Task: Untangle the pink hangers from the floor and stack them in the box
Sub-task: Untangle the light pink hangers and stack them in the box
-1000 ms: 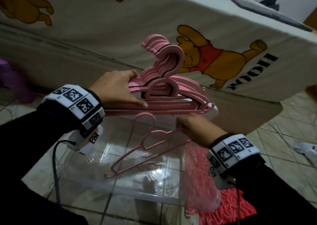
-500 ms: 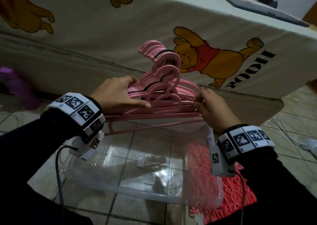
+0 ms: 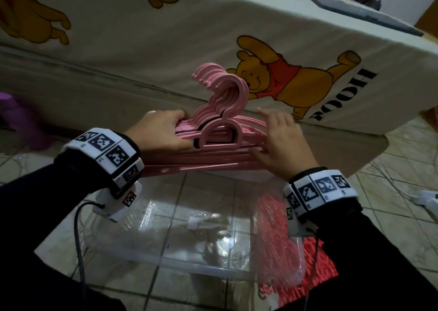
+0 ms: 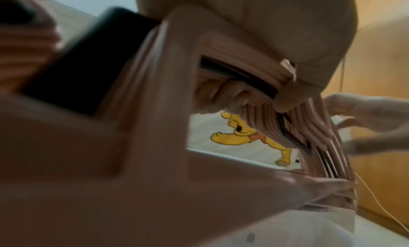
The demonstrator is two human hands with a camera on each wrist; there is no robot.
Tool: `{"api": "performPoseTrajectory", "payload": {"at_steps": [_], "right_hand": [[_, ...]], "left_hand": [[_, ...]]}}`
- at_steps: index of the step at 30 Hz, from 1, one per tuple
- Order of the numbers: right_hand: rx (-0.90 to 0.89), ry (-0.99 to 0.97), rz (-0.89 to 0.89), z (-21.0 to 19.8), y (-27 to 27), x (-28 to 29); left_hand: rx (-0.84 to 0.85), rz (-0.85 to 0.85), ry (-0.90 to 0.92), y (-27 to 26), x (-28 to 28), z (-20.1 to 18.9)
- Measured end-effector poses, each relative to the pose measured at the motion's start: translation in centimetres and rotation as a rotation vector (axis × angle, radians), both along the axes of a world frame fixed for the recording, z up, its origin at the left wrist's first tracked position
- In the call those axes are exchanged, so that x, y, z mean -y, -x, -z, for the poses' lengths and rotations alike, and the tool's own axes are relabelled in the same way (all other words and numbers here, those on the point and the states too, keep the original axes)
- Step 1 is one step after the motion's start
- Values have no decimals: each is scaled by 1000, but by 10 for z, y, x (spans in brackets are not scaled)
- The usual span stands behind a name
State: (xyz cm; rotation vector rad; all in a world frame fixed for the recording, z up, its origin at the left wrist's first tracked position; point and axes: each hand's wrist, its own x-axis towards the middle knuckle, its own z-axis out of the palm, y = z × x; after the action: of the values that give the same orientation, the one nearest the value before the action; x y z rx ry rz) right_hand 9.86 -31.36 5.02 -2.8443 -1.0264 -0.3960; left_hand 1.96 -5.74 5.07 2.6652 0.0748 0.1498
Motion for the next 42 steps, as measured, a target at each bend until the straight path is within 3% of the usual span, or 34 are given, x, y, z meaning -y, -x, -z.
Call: {"api": "performPoseTrajectory", "payload": {"at_steps": [4,7,9,15,21,27,32,36,42], "right_hand": [[-147,-3,16,15,-5,-4],[-149,-54,19,20,-9,-6],[-134,31,36,23,-10,-7],[-285,132,-15,44,-2,-11],[-374,225,27,73,3,-13],[-497,250,96,82,1,-8],[-703,251,116,99,9,-12],[-746,354,148,129,15,-12],[-834,296,224,183,12,-10]], "left_hand": [[-20,60,42,0,5,7],[-84,85,92,2,8,11],[-136,102,71,2,8,14],[-335,147,-96,-4,3,30],[-470,228,-150,-10,0,63],[-578,212,-435,-11,-16,88],[-539,171,-581,-13,-18,109],[-597,242,-602,-17,-11,123],[-587,373,-584,-33,-1,136]]}}
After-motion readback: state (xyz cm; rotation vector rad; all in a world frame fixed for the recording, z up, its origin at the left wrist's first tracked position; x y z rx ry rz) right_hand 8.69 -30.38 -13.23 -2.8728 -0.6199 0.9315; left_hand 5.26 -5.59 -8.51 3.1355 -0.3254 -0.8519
